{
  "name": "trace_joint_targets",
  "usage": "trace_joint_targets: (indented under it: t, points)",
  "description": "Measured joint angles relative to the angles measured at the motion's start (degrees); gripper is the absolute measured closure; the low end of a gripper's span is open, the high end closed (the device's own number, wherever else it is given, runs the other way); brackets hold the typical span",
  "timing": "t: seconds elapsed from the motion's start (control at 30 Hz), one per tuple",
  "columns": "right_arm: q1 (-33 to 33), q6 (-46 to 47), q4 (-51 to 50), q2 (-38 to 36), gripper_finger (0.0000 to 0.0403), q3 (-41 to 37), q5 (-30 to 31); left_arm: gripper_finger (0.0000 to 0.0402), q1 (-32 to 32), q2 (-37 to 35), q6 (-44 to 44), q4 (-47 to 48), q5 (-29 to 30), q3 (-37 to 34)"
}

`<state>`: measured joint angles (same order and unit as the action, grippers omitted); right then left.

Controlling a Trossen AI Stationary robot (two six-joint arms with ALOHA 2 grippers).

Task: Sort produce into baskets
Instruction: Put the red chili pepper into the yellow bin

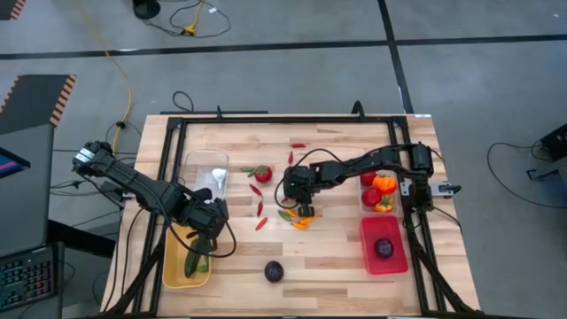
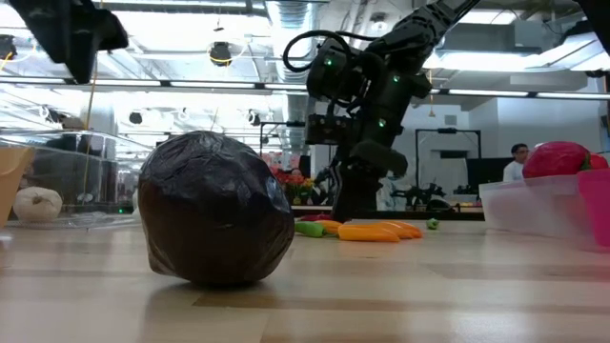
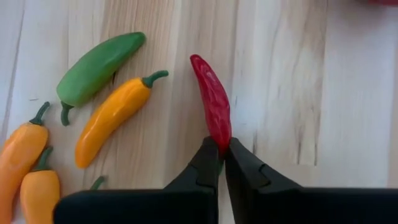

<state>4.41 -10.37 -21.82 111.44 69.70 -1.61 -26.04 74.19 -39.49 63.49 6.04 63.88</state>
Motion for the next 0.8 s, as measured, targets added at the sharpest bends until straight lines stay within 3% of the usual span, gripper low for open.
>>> trace_joint_targets:
  t: [0.5, 0.8]
  points:
    - [-4.07, 0.05, -5.14, -0.17, 0.0347, 13.8, 0.01, 0.0242, 4.45, 0.0, 7.38, -8.07, 12.31, 0.0]
    - [-5.03, 4.24, -0.28, -0.2, 0.0347, 19.51, 0.12, 0.0242, 7.62, 0.0, 9.25, -12.64, 13.55, 0.0]
